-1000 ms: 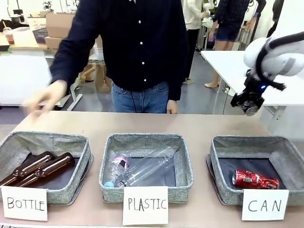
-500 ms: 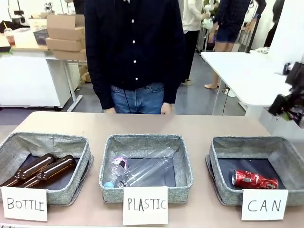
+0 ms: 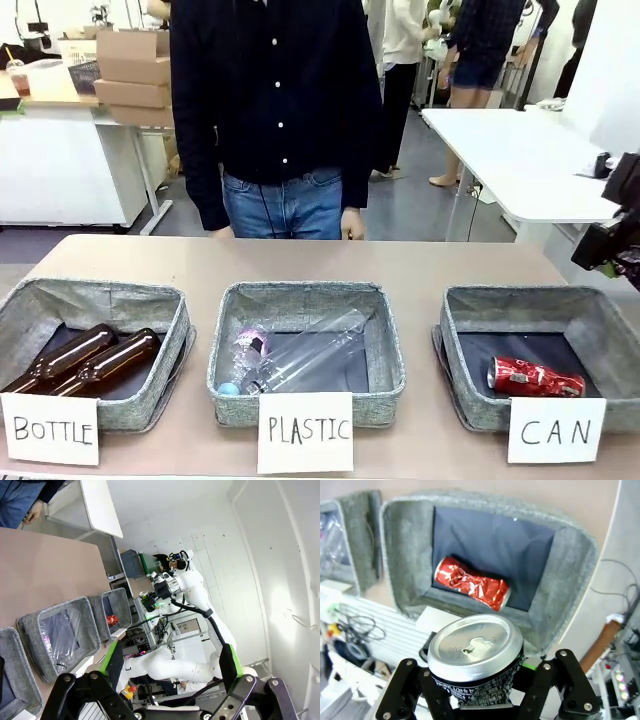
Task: Sort the can waste into the basket.
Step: Pick up the can waste from the table and place it in the right Fabric basket.
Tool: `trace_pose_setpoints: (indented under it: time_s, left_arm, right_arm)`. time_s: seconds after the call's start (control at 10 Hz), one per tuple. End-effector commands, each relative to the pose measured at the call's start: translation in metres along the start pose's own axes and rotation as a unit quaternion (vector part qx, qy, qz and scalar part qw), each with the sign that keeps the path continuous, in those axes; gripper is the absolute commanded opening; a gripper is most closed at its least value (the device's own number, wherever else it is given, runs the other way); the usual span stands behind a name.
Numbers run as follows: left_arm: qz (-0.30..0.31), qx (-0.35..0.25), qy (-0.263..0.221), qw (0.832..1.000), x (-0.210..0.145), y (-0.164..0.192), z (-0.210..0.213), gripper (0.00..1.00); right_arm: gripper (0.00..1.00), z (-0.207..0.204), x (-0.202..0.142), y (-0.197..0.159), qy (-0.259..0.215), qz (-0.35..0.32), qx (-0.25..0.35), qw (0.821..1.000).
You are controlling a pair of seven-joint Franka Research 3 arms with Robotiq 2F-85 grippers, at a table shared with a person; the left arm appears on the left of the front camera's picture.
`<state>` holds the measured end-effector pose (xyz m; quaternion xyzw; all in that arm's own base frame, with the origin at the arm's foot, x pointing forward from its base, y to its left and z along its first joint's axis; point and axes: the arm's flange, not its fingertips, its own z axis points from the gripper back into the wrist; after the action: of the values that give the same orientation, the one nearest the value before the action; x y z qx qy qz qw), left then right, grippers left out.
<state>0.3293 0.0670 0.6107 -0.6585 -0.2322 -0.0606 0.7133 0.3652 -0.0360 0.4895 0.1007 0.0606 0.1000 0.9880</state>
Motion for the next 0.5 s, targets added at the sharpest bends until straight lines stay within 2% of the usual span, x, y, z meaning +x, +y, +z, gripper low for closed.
trace_pose_setpoints:
  time_s: [0.0, 0.1, 0.2, 0.4]
  left_arm:
    - [0.001, -0.011, -0.002, 1.0, -0.001, -0.003, -0.002, 1.0]
    - [0.001, -0.011, -0.002, 1.0, -0.001, -0.003, -0.002, 1.0]
    - [0.001, -0.011, -0.002, 1.0, -0.001, -0.003, -0.002, 1.0]
    - [0.001, -0.011, -0.002, 1.0, -0.001, -0.003, -0.002, 1.0]
  right_arm:
    - [0.0, -0.041, 0.029, 0.012, 0.05, 0.11, -0.04, 0.992]
    - [0.0, -0.067, 0.044, 0.015, 0.062, 0.135, -0.055, 0.987]
    - [0.0, -0.082, 0.051, 0.014, 0.057, 0.135, -0.072, 0.987]
    - [0.0, -0.101, 0.056, 0.015, 0.068, 0.151, -0.075, 0.983]
